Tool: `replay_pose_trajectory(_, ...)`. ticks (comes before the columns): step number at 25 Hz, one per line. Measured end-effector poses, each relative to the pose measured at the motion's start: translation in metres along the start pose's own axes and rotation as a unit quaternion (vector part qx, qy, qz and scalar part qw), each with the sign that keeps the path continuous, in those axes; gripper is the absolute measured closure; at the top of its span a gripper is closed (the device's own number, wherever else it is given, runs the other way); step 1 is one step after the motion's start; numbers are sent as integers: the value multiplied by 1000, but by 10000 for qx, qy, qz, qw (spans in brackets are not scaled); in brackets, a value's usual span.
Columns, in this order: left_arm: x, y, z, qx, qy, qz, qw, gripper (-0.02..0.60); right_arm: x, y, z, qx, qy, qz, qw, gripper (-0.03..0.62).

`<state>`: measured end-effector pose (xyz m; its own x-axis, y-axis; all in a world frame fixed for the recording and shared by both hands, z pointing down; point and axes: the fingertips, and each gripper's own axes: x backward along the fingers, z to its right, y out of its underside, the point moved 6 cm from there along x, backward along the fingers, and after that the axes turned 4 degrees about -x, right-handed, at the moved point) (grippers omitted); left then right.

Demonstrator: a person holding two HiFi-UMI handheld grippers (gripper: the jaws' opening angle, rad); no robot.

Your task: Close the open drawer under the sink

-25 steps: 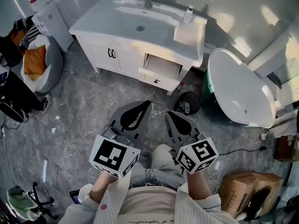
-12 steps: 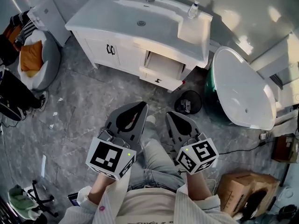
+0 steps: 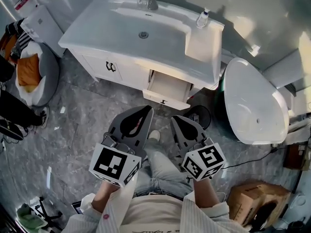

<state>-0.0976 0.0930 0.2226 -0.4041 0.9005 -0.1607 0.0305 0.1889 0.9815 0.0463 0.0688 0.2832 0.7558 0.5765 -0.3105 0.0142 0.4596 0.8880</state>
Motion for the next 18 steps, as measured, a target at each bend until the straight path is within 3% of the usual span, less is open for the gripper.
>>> replay_pose_trajectory(8,-66,-28,-36,-55,201,67,9998,565,-44,-43,40,49,152,22,9999,585)
replay_pose_trajectory(18,-111,-34,-45,-77,541,-14,9985,565,-56,-60,69,-49,500,134,9986,585)
